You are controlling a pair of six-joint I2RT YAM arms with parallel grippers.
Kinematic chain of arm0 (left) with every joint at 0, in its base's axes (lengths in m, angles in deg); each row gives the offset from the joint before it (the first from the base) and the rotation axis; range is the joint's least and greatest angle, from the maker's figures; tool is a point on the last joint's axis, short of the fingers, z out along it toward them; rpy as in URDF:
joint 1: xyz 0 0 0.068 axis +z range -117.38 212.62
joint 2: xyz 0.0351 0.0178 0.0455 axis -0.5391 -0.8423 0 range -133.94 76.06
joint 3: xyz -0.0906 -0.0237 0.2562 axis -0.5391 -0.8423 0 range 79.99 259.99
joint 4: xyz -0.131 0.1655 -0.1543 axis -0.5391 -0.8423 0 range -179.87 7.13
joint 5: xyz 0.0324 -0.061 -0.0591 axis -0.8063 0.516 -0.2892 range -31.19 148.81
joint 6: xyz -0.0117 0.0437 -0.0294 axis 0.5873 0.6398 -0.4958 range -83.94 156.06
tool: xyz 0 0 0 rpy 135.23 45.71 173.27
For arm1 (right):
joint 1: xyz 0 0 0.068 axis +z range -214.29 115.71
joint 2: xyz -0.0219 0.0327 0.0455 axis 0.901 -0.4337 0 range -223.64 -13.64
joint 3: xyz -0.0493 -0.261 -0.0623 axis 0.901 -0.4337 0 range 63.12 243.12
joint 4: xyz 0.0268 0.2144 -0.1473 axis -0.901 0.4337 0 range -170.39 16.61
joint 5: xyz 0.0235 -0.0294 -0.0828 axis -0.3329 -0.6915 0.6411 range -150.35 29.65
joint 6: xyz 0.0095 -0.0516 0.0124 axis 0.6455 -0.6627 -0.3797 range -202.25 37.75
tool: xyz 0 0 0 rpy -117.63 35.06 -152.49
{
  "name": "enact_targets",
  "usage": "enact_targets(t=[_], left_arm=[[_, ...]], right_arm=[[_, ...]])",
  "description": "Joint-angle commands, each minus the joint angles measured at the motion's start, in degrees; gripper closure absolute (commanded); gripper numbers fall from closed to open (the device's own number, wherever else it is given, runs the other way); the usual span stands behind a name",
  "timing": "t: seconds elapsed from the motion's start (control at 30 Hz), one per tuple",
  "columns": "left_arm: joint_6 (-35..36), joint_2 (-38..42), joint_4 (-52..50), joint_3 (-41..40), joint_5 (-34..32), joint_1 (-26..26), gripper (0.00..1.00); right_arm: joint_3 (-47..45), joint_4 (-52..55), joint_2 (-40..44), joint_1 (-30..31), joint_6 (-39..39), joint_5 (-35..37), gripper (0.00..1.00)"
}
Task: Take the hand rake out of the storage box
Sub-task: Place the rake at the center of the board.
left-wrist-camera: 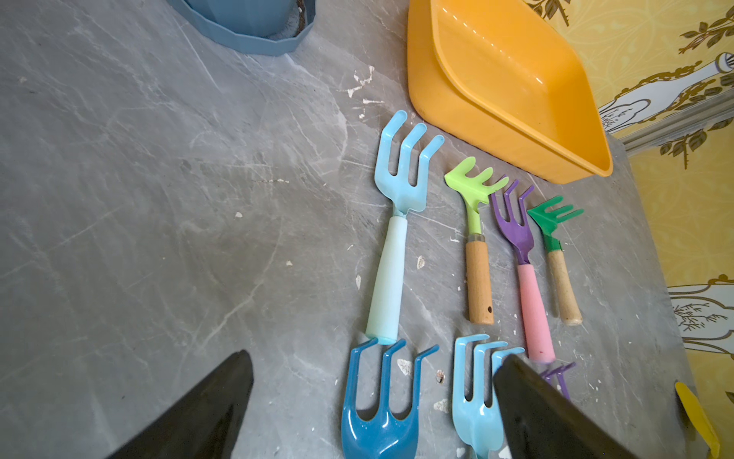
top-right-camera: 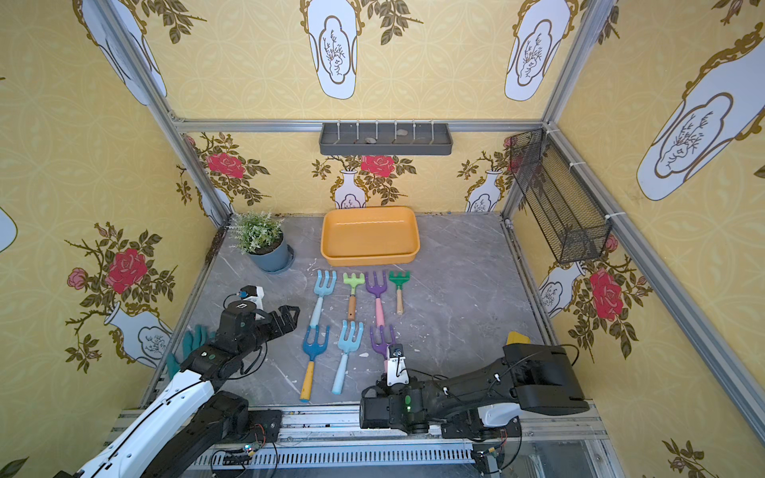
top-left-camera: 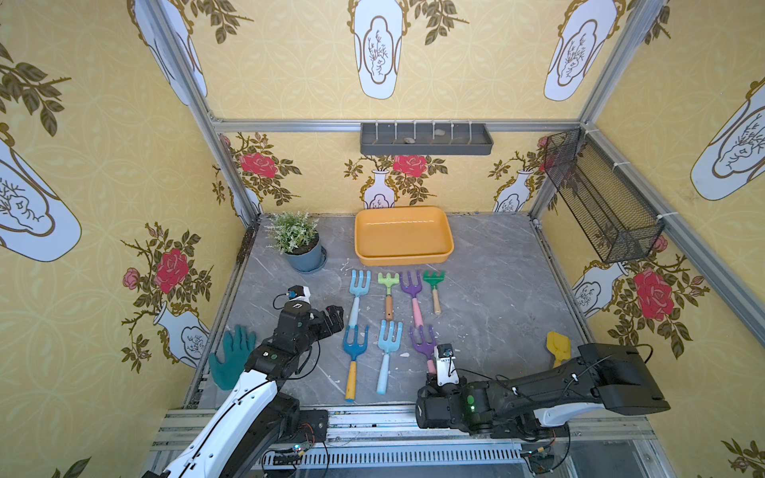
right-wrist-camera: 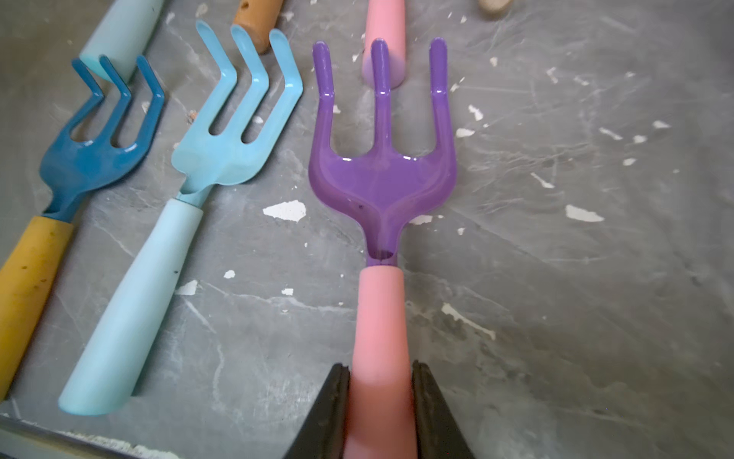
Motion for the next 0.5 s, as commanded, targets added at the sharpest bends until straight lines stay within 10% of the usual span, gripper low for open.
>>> enact_targets(t=[0.0, 0.3, 0.47], left_arm=[[0.1, 0.2, 0.1, -0.3, -0.6, 0.1, 0.0], [0.1, 0.3, 0.2, -0.3, -0.4, 0.1, 0.0], [0.1, 0.4, 0.3, -0.5, -0.3, 0.1, 0.0]], right_arm=[[1.3, -2.1, -1.9, -1.2, -1.1, -2.4, 1.0], [1.5, -6.3, -5.8, -5.0, -1.5, -5.8, 1.0], [1.0, -7.6, -6.1, -5.6, -1.4, -6.1, 0.73]])
